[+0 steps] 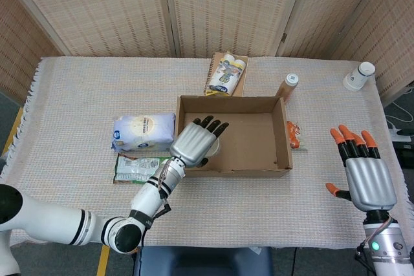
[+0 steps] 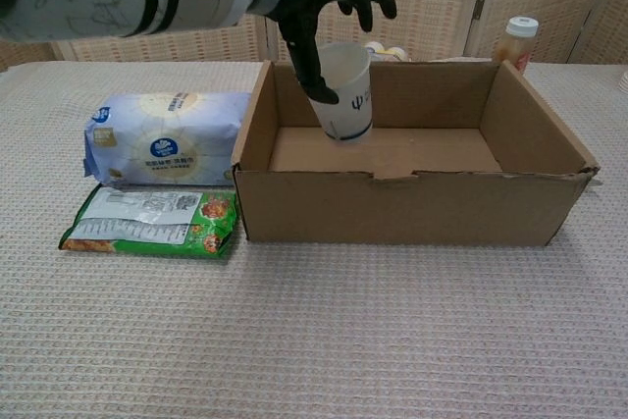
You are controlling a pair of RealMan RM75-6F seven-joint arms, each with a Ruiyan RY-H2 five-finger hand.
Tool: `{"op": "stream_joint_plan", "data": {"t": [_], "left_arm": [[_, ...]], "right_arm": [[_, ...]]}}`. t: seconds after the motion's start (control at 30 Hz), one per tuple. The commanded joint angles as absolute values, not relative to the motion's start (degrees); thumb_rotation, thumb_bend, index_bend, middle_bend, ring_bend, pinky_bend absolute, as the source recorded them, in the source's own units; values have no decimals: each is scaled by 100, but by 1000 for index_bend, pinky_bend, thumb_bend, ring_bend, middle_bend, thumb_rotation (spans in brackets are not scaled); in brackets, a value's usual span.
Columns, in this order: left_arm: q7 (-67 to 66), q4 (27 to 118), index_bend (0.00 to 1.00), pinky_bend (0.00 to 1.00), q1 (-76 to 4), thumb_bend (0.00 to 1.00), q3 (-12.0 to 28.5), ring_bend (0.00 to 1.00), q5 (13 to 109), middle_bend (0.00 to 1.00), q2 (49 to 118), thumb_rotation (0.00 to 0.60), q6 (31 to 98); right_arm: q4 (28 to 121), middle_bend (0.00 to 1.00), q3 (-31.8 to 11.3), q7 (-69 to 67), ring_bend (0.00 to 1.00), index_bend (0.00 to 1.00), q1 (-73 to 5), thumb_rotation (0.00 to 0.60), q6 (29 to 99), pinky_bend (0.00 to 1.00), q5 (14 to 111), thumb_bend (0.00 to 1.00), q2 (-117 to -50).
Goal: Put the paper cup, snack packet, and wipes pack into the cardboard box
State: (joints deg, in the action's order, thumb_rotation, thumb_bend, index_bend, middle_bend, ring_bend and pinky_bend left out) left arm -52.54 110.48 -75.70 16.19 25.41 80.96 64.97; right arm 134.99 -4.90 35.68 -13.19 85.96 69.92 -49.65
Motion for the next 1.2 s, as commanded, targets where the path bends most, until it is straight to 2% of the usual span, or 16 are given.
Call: {"op": "stream_joint_plan", "data": {"t": [0.03, 0.27, 0.4, 0.5, 0.7, 0.9, 1.0, 1.2], "left_arm": [[-5120, 11011, 0, 117, -7539, 158, 1605, 0, 2713, 0, 8103, 600, 6557], [-5092, 11133, 0, 118, -7369, 149, 1508, 0, 2980, 0, 7691, 600, 6755], [-4992, 11342, 0, 186, -7056, 170, 1370, 0, 3006, 2, 7117, 600, 6888], [-4784, 11615, 0, 256, -6594, 184, 1042, 40, 3189, 74, 6554, 600, 6972], [-4089, 12049, 7, 286, -5528, 184, 235, 87, 4223, 160, 5914, 600, 7168], [-3628, 11890, 110, 298, -4551, 185, -541, 118, 5711, 200, 6085, 600, 7569], [-3609, 11551, 132, 302, -4206, 182, -763, 122, 6320, 201, 6361, 600, 7779], [-3377, 11018, 180, 311, -3838, 183, -753, 143, 6558, 220, 6898, 600, 7708]], "right_arm": [[13499, 0, -491, 3568, 0, 22, -1317, 600, 8589, 0, 6989, 74, -4962], [13499, 0, -504, 3565, 0, 23, -1310, 600, 8572, 0, 6980, 74, -4959], [13499, 0, -501, 3536, 0, 22, -1294, 600, 8568, 0, 7012, 74, -4946], [13499, 0, -490, 3488, 0, 22, -1276, 600, 8556, 0, 7078, 73, -4931], [13499, 0, -480, 3437, 0, 23, -1261, 600, 8519, 0, 7140, 74, -4919], [13499, 0, -471, 3431, 0, 23, -1258, 600, 8476, 0, 7160, 73, -4920], [13499, 0, -479, 3428, 0, 22, -1261, 600, 8460, 0, 7121, 74, -4914], [13499, 0, -488, 3445, 0, 23, -1280, 600, 8409, 0, 7045, 74, -4903]]}}
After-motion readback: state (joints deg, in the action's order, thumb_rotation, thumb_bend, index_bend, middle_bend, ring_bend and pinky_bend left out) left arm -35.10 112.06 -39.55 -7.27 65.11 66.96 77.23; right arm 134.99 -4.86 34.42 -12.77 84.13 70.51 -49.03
